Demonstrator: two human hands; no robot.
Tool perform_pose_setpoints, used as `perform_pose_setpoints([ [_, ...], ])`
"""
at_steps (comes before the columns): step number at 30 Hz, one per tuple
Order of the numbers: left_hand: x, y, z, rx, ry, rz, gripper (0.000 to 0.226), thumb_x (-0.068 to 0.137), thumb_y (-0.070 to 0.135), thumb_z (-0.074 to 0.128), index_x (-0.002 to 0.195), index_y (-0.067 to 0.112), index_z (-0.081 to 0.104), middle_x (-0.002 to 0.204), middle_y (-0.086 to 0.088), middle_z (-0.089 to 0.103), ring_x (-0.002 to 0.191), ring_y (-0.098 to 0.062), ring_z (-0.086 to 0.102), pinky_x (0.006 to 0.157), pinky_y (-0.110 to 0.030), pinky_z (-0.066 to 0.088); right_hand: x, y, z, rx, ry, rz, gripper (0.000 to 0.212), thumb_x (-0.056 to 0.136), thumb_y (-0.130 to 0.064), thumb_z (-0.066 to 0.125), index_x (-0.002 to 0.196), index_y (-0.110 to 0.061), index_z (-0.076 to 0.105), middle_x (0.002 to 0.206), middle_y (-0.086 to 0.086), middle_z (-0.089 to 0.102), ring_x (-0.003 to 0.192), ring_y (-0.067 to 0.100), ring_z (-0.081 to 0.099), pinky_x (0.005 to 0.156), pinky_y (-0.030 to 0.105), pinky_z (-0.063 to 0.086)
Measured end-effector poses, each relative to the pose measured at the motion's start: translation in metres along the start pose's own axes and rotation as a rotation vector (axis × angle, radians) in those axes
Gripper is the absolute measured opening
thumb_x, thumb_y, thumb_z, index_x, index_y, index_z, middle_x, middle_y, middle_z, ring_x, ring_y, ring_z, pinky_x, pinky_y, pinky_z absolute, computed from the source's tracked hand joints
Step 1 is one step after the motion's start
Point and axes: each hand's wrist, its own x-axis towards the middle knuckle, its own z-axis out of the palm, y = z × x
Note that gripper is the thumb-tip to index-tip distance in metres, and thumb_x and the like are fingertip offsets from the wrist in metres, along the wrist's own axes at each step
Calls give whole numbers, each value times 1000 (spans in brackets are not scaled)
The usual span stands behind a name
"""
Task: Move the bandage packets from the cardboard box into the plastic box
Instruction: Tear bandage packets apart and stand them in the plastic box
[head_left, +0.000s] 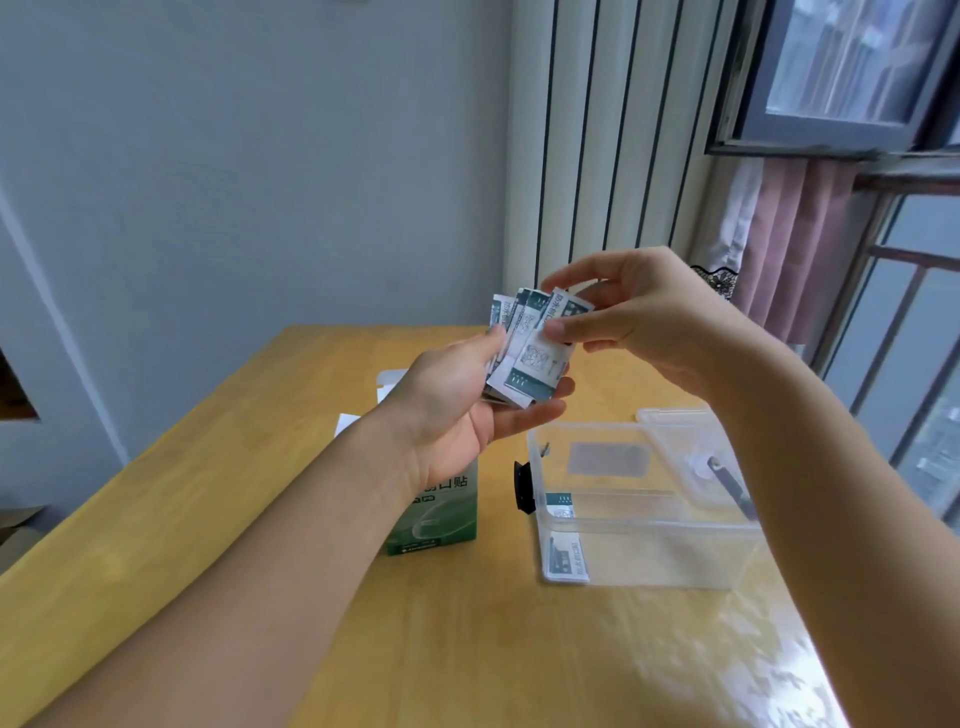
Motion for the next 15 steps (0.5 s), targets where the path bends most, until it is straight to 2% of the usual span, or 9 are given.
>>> perform_pose_setpoints([
  [6, 2, -5, 2, 16, -19, -13, 30, 106, 14, 46, 129, 1, 59, 116, -24, 71, 94, -29, 73, 67, -31, 62, 0, 1, -14, 92, 9, 17, 41, 67, -2, 82, 106, -9, 71, 92, 12, 77, 85, 22, 74, 70, 24, 58],
  [12, 1, -6, 6, -153, -68, -87, 30, 106, 18, 46, 127, 3, 61, 116, -20, 70, 92, -28, 67, 72, -33, 63, 0, 1, -16, 118, -6, 1, 38, 73, 3, 78, 109, -9, 71, 94, 7, 78, 91, 19, 74, 77, 27, 58],
  [15, 3, -9, 6, -139, -51, -98, 32, 106, 21, 45, 128, 5, 62, 118, -19, 69, 92, -26, 66, 71, -32, 62, 0, 5, -18, 155, -30, 10, 41, 74, 6, 76, 111, -8, 70, 99, 10, 77, 95, 21, 74, 81, 28, 59],
])
